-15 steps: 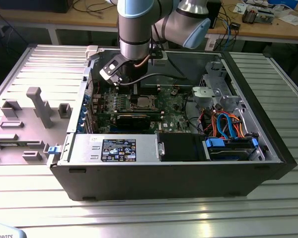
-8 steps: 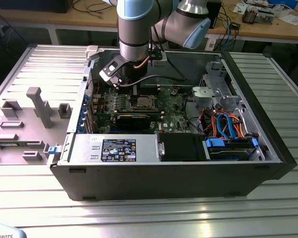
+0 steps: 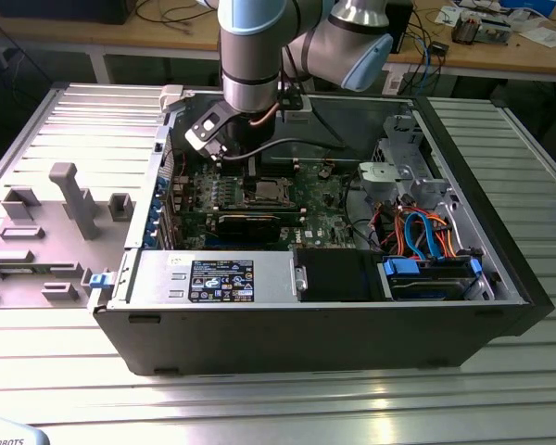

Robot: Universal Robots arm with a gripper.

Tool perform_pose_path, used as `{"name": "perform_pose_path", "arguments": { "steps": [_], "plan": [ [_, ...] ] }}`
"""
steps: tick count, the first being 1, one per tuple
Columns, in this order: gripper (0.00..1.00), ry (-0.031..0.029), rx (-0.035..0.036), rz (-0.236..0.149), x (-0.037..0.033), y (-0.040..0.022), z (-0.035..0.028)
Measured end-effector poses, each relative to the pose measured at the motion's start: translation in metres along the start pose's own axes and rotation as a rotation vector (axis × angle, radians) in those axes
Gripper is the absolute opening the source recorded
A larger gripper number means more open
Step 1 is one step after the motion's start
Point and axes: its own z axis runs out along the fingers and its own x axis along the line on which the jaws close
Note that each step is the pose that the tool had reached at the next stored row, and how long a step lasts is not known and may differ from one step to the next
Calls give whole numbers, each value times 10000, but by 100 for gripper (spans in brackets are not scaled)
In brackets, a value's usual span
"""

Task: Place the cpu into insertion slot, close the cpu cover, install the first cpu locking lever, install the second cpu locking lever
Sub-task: 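Close the cpu cover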

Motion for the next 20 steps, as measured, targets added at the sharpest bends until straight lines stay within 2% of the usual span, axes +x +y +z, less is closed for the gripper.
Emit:
{"name": "perform_pose_path", "arguments": {
  "steps": [3,7,9,11,12,16,18,20],
  "plan": [
    [11,1,3,-2,-1,-5,5],
    [11,41,3,0,-2,-6,37],
    [11,91,1,-1,-2,-6,40],
    [11,211,4,1,-2,-6,47],
    [11,225,2,3,-1,-6,48],
    [11,222,2,2,-1,-5,24],
    [11,216,-1,2,-3,27,22],
    [11,216,-3,2,-8,126,23]
  ]
}}
